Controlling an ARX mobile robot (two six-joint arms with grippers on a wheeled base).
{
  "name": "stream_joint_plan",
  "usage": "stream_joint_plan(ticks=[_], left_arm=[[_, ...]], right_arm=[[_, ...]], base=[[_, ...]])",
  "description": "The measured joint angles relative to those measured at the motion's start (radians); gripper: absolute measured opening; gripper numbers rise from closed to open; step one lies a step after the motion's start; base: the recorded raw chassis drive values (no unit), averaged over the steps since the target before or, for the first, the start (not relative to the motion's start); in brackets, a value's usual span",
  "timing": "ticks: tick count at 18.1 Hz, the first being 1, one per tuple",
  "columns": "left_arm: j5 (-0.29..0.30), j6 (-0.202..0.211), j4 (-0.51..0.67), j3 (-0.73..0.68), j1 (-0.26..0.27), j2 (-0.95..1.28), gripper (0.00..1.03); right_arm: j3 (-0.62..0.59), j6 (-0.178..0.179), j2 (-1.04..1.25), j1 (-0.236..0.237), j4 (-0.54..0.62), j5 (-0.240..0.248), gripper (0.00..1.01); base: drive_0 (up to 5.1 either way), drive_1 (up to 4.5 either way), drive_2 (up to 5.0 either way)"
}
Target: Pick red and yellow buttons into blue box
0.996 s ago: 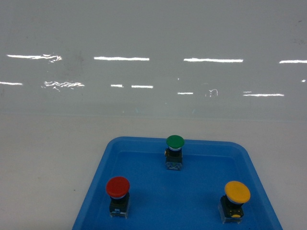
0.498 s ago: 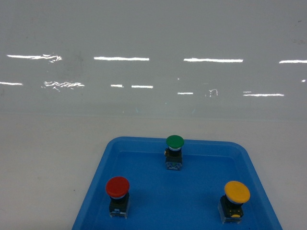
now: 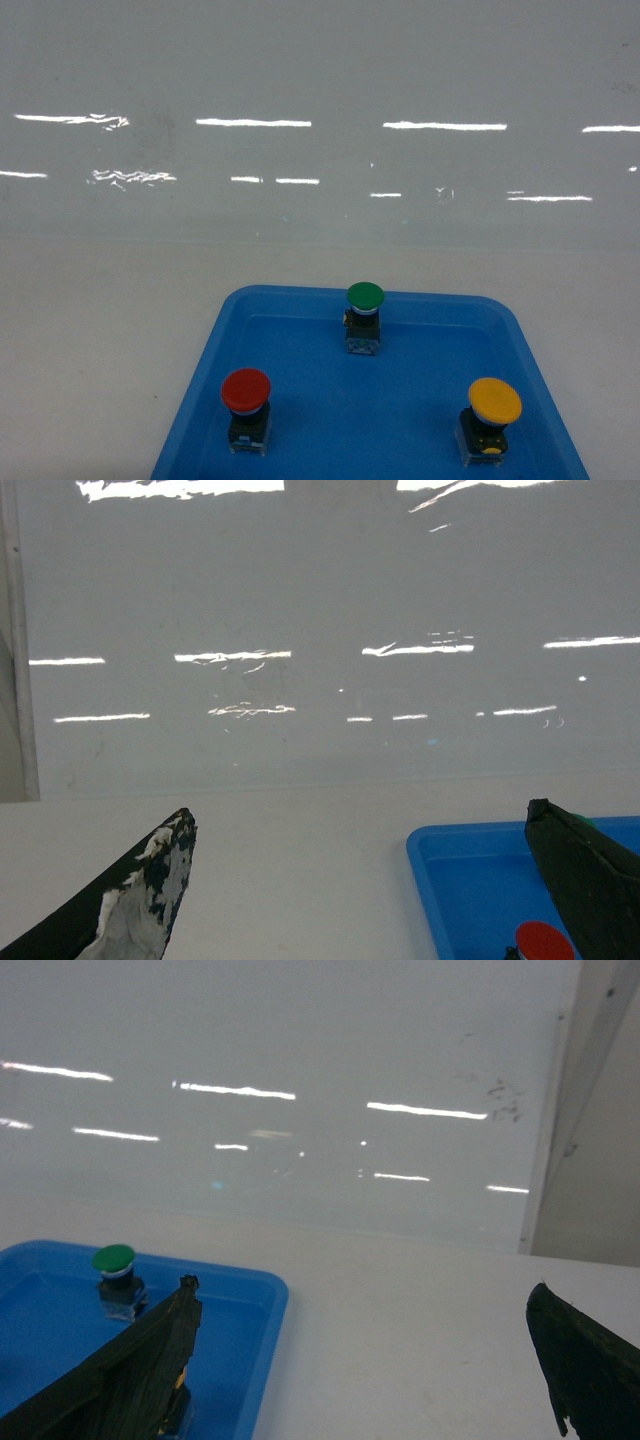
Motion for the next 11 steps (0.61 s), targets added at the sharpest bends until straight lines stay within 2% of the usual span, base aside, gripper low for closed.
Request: stream_joint_plan(ticks=[2,4,6,9,11], left_arm=[[0.000,0.013,0.155,0.038,-0.021,0.212,0.98],[-0.004,0.026,0.245,0.112,-0.047,0.380,0.98],[-0.021,0.042,0.240,0.196,-0.087,0.543,0.98],[-0.056,0.050,0.185,0.283,-0.138,0.756,0.98],[-0.053,0.041,0.227,0.336,-0.138,0.879,0.98]], right_arm=[[0.011,-0.013,0.207,0.040,0.153,0.000,0.98],[0.055,-0.029,0.391,0.078,0.249,-0.003,0.98],[0.130,-0.041,0.583,0.123,0.333,-0.006,0.98],[0.230,-0.047,0.828,0.156,0.346,-0.031,0.98],[0.299,-0.048,0.969,0.204,0.351,-0.042,0.98]], base=[[0.0,0.00,0.0],[0.0,0.00,0.0],[0.0,0.00,0.0],[0.0,0.00,0.0],[0.0,0.00,0.0]])
